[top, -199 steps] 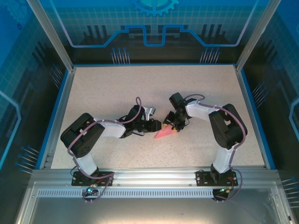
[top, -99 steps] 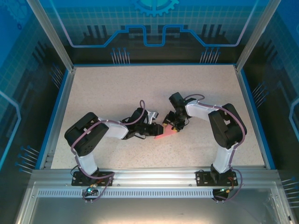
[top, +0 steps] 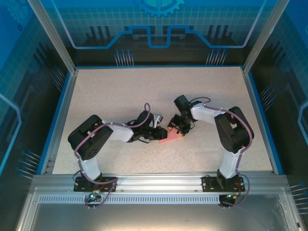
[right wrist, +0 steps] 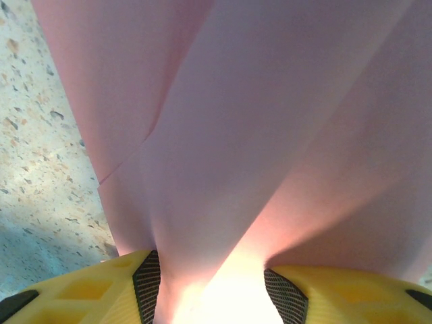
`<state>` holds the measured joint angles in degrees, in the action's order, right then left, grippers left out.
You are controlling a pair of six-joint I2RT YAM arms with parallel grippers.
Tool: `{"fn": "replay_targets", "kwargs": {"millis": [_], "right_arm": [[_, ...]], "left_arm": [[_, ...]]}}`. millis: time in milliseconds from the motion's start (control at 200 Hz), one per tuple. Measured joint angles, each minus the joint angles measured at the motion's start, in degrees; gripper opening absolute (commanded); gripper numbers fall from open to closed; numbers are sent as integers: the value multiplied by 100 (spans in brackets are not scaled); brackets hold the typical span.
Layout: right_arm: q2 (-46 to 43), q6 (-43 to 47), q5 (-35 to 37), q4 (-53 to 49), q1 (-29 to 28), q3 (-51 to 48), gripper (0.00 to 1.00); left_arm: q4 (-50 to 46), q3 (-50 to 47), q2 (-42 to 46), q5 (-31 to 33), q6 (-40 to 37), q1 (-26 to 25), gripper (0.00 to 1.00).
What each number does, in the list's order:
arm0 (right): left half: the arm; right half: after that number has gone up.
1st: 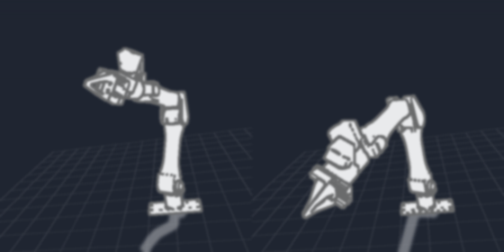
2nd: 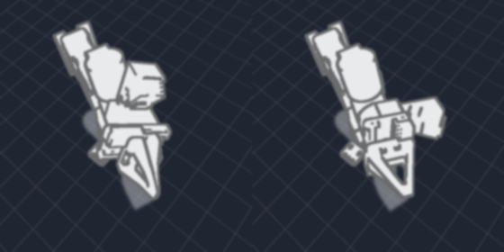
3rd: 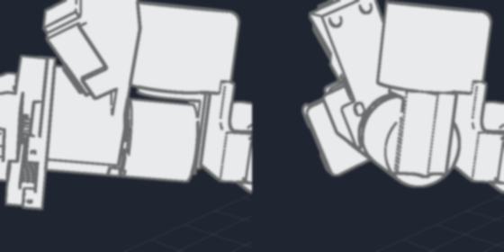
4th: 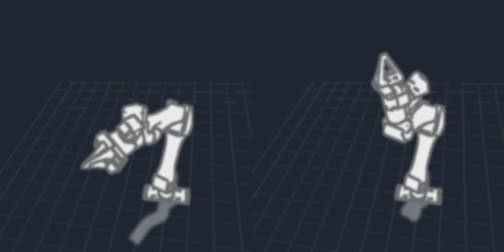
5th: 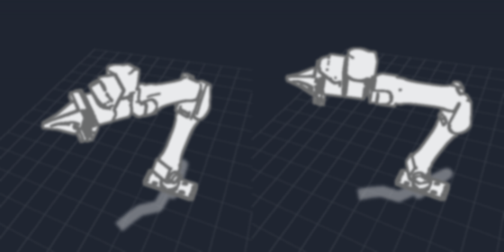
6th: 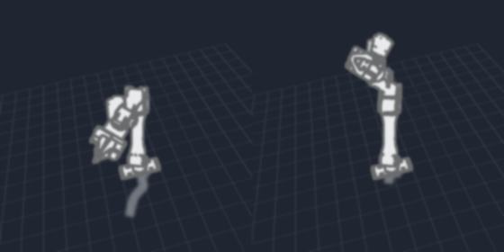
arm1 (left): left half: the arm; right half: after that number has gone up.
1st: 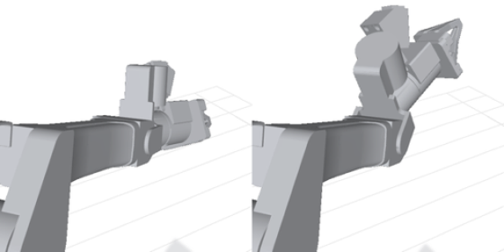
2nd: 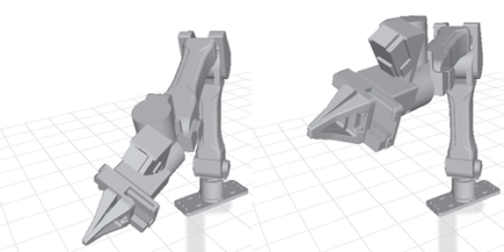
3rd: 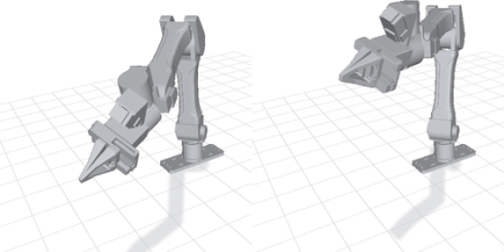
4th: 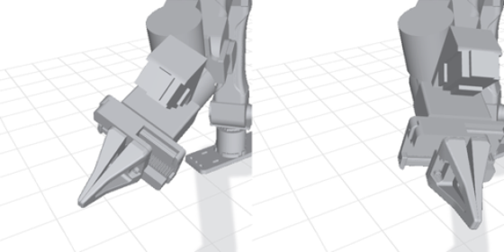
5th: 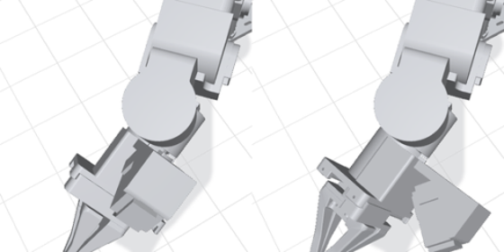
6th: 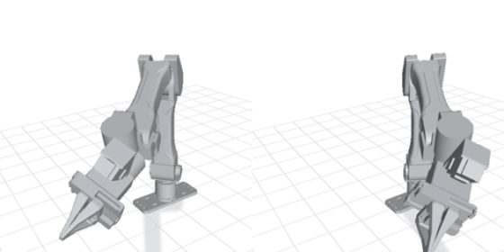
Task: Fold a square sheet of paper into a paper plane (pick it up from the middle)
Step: Fourth fold the wing at the center of the table.
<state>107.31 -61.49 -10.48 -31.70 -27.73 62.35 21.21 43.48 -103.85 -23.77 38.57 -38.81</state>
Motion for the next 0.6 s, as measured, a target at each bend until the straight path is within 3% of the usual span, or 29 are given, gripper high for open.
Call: {"fn": "replay_targets", "kwargs": {"millis": [600], "right_arm": [[2, 2, 0, -13, 0, 11, 54]], "left_arm": [[-363, 190, -111, 39, 0, 0, 24]]}}
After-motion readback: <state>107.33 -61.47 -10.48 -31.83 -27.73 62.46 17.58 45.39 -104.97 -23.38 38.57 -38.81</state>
